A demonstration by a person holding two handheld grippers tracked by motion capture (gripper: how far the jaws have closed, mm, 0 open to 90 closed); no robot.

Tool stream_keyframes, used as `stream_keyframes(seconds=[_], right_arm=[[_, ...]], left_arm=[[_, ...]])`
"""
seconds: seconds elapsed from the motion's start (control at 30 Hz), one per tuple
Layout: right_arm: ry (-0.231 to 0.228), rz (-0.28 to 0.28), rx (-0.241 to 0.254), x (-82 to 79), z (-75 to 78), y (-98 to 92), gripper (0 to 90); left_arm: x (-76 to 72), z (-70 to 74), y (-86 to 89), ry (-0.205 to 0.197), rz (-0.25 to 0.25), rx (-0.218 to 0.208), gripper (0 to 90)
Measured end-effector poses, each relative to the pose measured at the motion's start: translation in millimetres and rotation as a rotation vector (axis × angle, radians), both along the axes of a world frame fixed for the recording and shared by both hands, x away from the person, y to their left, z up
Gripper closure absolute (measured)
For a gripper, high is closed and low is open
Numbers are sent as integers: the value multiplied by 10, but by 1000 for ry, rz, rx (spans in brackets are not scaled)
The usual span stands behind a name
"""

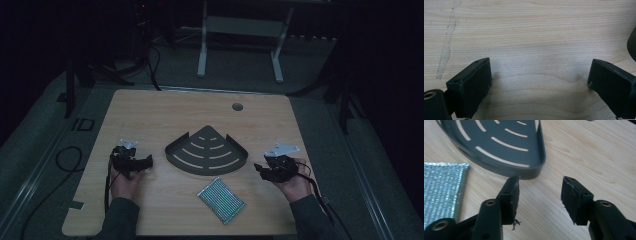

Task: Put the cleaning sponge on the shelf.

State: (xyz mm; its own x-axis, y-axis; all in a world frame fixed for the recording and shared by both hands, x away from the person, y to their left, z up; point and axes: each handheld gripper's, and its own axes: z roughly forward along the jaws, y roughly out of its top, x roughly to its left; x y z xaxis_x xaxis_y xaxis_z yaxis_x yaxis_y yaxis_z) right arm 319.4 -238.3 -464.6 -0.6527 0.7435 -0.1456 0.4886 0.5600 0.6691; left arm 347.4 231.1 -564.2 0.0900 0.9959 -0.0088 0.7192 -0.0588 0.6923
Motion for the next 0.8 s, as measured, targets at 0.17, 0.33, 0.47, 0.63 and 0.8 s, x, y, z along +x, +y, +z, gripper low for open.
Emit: stream_keyframes(seconds=[0.17,0.33,0.47,0.63,0.8], right_arm=[[10,11,-10,-23,29,72,506],[13,47,-25,-71,29,183,503],[22,75,-27,-109,14,290,500],[37,96,-29,-134,-1,368,495],[70,117,-25,-156,-63,448,501]], left_arm=[[0,0,0,0,0,0,55],[0,0,-1,0,0,0,55],[0,0,-2,0,1,0,55],[0,0,-4,0,2,0,55],[1,0,-5,0,2,1,54]])
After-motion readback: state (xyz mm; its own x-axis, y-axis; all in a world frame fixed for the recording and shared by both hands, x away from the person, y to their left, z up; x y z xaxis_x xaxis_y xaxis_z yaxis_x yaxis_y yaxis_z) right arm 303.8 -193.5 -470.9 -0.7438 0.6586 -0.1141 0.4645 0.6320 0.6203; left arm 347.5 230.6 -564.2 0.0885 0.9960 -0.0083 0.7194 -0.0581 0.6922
